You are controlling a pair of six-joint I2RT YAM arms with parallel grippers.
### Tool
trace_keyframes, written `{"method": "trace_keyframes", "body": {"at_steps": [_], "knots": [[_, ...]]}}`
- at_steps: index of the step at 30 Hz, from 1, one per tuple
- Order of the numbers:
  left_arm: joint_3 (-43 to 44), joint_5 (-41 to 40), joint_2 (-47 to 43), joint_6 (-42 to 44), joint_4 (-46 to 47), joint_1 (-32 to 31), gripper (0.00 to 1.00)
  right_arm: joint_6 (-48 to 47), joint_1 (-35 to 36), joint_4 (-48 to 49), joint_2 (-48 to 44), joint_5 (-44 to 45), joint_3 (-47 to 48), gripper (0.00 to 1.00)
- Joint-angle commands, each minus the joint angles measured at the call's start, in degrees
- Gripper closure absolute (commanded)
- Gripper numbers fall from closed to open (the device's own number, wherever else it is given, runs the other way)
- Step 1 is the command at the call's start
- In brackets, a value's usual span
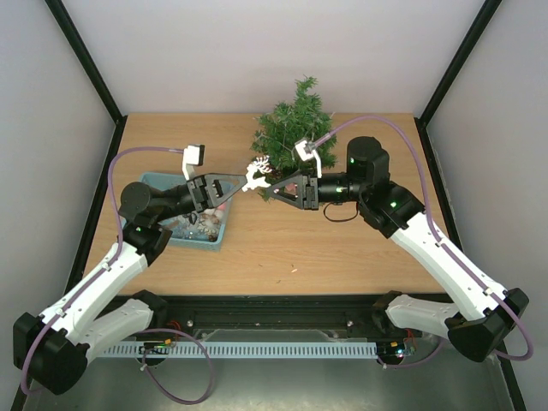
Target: Decorate the small christmas tree
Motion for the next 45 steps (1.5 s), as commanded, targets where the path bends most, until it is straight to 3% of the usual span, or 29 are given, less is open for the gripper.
{"method": "trace_keyframes", "body": {"at_steps": [1, 3, 6, 9, 15, 20, 27, 29, 32, 36, 40, 45], "knots": [[-0.1, 0.4, -0.2, 0.9, 3.0, -0.4, 0.98, -0.8, 0.3, 1.0, -0.7, 0.3, 1.9, 0.84], [-0.1, 0.4, -0.2, 0.9, 3.1, -0.4, 0.98, -0.7, 0.3, 1.2, -0.9, 0.4, 1.8, 0.84], [-0.2, 0.4, -0.1, 0.9, 3.1, -0.4, 0.98, -0.4, 0.3, 1.9, -1.3, 0.4, 1.7, 0.73], [-0.4, 0.3, 0.0, 0.9, 3.2, -0.4, 0.98, -0.1, 0.3, 2.7, -1.6, 0.2, 1.6, 0.73], [-0.6, 0.2, 0.1, 1.0, 3.4, -0.6, 0.98, 0.4, 0.3, 3.6, -1.7, 0.1, 1.4, 0.81], [-0.7, -0.2, 0.6, 1.2, 3.4, -0.6, 0.97, 0.5, 0.3, 3.8, -1.8, -0.1, 1.3, 0.98], [1.5, 0.1, 2.2, 2.3, 2.8, -0.6, 0.88, -1.0, 0.3, 1.6, -2.1, 2.3, 1.7, 0.99], [2.8, 0.2, 2.1, 3.6, 0.9, -0.5, 0.78, -2.7, 0.3, -1.5, -1.9, 4.8, 2.9, 0.99], [5.6, 0.2, 1.4, 6.5, -4.1, 0.1, 0.72, -7.7, -0.3, -9.2, -0.6, 11.1, 7.1, 0.99], [9.0, 0.6, -0.9, 9.0, -12.1, 4.3, 0.56, -14.8, -5.1, -19.4, 2.1, 18.6, 15.8, 0.99], [10.6, 3.4, -2.2, 6.7, -13.9, 10.9, 0.5, -19.8, -9.8, -27.9, 3.9, 31.0, 25.7, 0.99], [10.8, 4.7, -0.9, 6.5, -16.2, 14.6, 0.5, -22.4, -11.2, -31.1, 5.0, 43.1, 30.0, 0.99]]}}
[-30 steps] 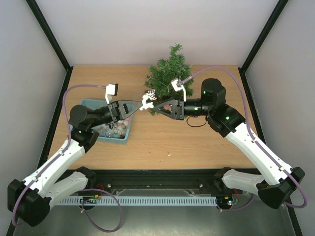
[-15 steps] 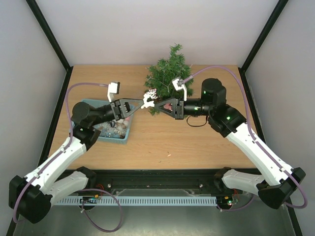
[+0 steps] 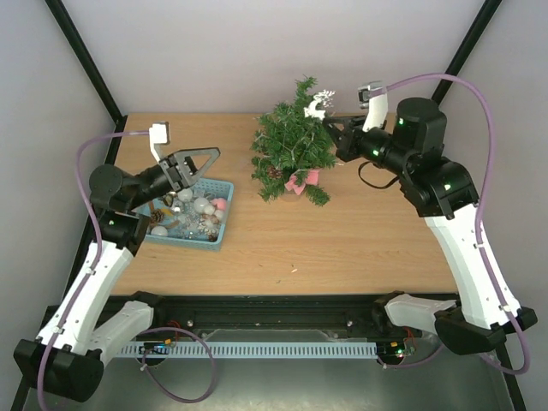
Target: Decorate the small christmas tree
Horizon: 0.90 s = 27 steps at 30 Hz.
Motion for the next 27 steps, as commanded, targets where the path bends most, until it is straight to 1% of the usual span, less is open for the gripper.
{"method": "trace_keyframes", "body": {"at_steps": [1, 3, 4, 6, 9, 12, 15, 17, 19, 21, 22, 24, 27], "knots": [[1.0, 2.7, 1.3, 0.4, -3.5, 1.8, 0.5, -5.5, -0.8, -8.0, 1.6, 13.8, 4.3, 0.99], [0.3, 2.8, 1.5, 0.6, -3.5, 1.9, 0.5, -7.0, -1.0, -9.3, 2.6, 17.8, 5.7, 0.99], [0.0, 2.8, 1.6, 0.7, -3.5, 1.9, 0.5, -7.6, -1.2, -9.2, 2.9, 18.2, 5.7, 0.99], [-0.6, 3.2, 1.8, 0.7, -3.1, 1.9, 0.5, -9.5, -1.9, -8.3, 3.5, 17.8, 5.3, 0.99], [-1.2, 4.2, 2.4, 0.8, -3.0, 1.9, 0.51, -11.9, -3.8, -8.8, 6.6, 15.8, 7.3, 0.99], [-2.1, 4.9, 2.5, 1.1, -3.2, 1.9, 0.52, -12.3, -7.3, -10.0, 9.7, 11.0, 10.5, 0.99], [-3.0, 4.4, 2.5, 4.1, -7.5, 1.9, 0.53, -11.4, -11.5, -7.2, 9.8, 2.6, 8.8, 0.99], [-3.7, 3.9, 2.6, 6.1, -9.9, 1.9, 0.53, -10.9, -13.2, -5.5, 10.0, -1.5, 7.5, 0.99], [-4.0, 3.2, 2.9, 8.2, -12.8, 1.9, 0.54, -10.6, -13.9, -4.7, 10.5, -4.6, 6.3, 0.99], [-3.6, 0.8, 3.3, 11.9, -19.2, 1.9, 0.54, -10.0, -13.9, -2.9, 10.5, -7.6, 4.5, 0.99], [-3.8, -0.1, 3.5, 13.3, -20.9, 1.9, 0.54, -9.5, -13.9, -1.2, 10.0, -8.9, 2.4, 0.99], [-5.5, -0.8, 3.7, 13.1, -20.6, 1.9, 0.54, -8.8, -13.9, 1.1, 9.4, -11.2, 0.2, 0.99], [-7.4, -0.8, 3.7, 12.5, -19.3, 1.9, 0.54, -8.2, -13.9, 2.1, 10.5, -13.4, -0.2, 0.99]]}}
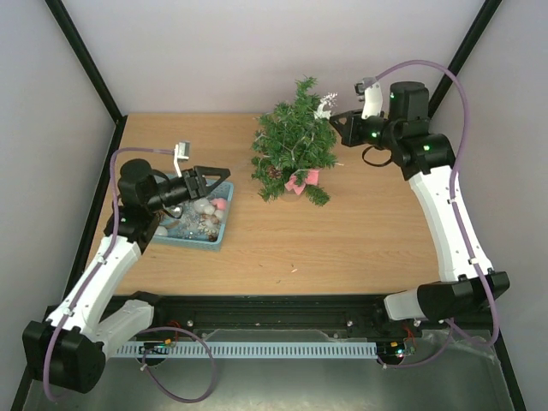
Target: Decorate the small christmas tree
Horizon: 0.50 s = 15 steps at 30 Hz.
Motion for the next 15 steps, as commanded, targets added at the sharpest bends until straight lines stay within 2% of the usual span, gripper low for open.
{"method": "trace_keyframes", "body": {"at_steps": [1, 8, 15], "knots": [[-2.7, -1.1, 0.0, 2.3, -2.1, 0.3, 0.54, 1.4, 0.0, 4.4, 0.6, -6.8, -1.0, 0.99], [-3.0, -2.6, -1.7, 3.0, -3.5, 0.3, 0.56, 3.4, 0.0, 9.0, 1.2, -4.3, -2.4, 0.99], [-3.1, -2.6, -1.3, 2.7, -2.7, 0.3, 0.58, 3.1, 0.2, 9.1, 3.1, -3.2, -1.8, 0.99]]}}
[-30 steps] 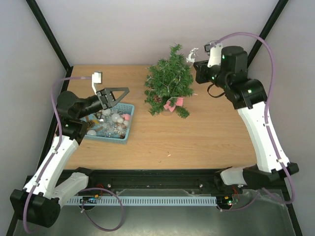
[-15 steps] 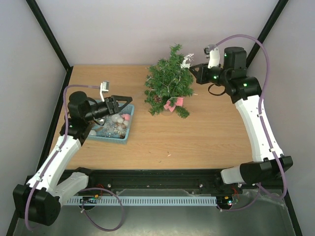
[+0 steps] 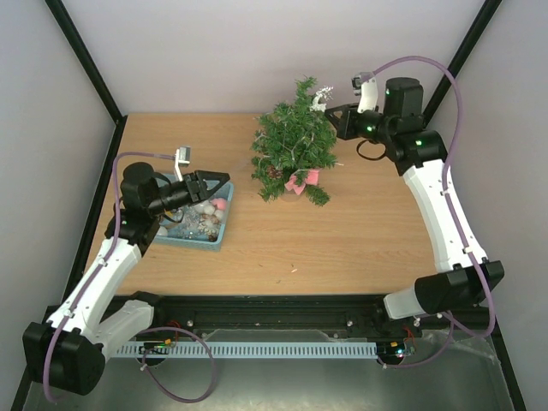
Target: Decorate the small christmas tree
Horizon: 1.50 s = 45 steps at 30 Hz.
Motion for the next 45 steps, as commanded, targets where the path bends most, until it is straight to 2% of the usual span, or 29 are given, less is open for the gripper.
{"method": "trace_keyframes", "body": {"at_steps": [1, 9, 19, 35, 45], "knots": [[-0.2, -0.3, -0.6, 0.4, 0.7, 0.3, 0.58, 0.2, 0.3, 2.7, 0.7, 0.7, -0.5, 0.99], [-0.6, -0.6, -0.5, -0.1, 1.7, 0.3, 0.59, -0.6, 3.2, 5.4, 1.3, 7.5, -2.0, 0.99], [-0.6, -0.6, -0.3, -0.6, 2.5, 0.2, 0.6, -1.1, 5.0, 11.4, -0.6, 11.6, -8.6, 0.99], [-1.1, -1.0, 0.0, -0.9, 3.5, -0.9, 0.61, -2.4, 5.4, 13.1, -2.3, 9.7, -10.4, 0.99], [-0.7, -0.9, 1.1, -1.0, 4.3, -1.8, 0.62, -3.2, 6.3, 10.4, 1.5, 10.2, -7.3, 0.99]]}}
